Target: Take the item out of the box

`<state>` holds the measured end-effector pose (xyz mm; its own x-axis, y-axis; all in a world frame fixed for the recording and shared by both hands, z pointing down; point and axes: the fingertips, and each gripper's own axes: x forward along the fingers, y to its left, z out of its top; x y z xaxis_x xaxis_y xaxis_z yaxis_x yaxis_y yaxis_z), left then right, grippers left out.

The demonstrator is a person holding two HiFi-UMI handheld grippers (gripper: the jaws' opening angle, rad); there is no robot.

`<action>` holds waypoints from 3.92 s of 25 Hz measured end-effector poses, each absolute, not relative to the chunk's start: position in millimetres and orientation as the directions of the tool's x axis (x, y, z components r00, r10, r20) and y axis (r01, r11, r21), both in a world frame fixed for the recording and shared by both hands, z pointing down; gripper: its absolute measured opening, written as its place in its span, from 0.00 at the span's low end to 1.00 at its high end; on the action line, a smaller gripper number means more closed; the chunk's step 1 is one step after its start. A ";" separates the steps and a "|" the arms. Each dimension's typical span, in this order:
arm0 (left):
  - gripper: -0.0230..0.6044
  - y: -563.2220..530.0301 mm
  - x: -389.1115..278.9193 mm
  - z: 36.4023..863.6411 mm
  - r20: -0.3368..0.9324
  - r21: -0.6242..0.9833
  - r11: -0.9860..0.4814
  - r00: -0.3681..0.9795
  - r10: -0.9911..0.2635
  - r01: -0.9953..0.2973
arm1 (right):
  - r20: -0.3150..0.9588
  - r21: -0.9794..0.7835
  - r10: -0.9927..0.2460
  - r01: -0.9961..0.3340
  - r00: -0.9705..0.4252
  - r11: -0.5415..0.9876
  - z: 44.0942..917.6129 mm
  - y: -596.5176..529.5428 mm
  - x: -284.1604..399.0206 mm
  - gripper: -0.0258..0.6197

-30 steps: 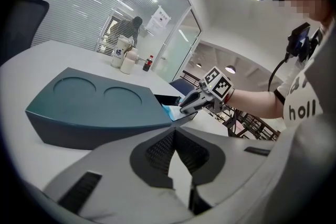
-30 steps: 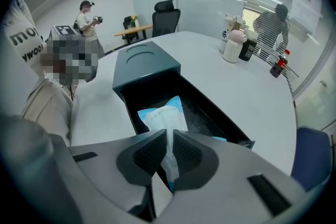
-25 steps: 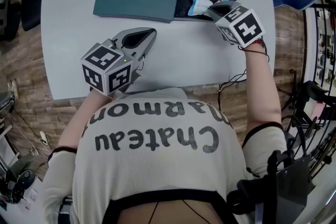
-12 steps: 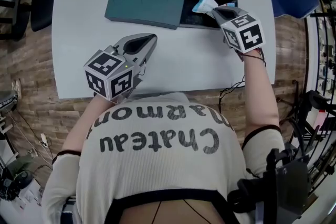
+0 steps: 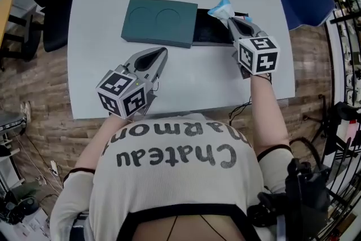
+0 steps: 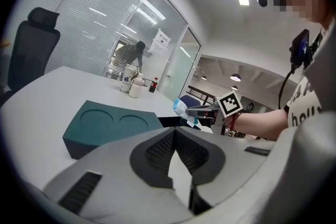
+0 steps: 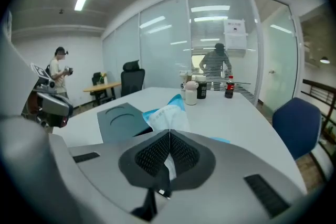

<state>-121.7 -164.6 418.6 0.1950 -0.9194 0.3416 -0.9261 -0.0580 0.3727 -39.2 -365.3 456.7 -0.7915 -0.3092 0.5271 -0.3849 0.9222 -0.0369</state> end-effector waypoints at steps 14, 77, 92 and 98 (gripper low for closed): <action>0.02 -160.2 -87.5 398.6 0.277 0.370 -0.152 0.264 -0.924 -0.917 | 0.296 -0.469 -0.364 -0.467 -0.883 0.750 435.3 -303.5 18.9 0.04; 0.02 -14.0 -168.7 349.2 0.117 0.355 -0.428 0.494 -0.862 -0.831 | 0.290 -0.383 -0.625 -0.687 -0.725 0.618 386.6 -117.3 9.2 0.04; 0.02 26.2 -187.9 366.8 0.127 0.379 -0.465 0.542 -0.831 -0.800 | 0.320 -0.390 -0.670 -0.738 -0.670 0.551 407.2 -61.7 4.0 0.04; 0.02 30.2 -205.2 363.3 0.121 0.386 -0.456 0.534 -0.837 -0.802 | 0.328 -0.379 -0.665 -0.738 -0.671 0.558 402.9 -55.8 -12.3 0.04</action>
<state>-205.2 30.2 363.3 0.5336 -0.8370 0.1213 -0.8023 -0.4556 0.3856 -12.3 -55.8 402.9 -0.6713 -0.6645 0.3283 -0.7380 0.5580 -0.3795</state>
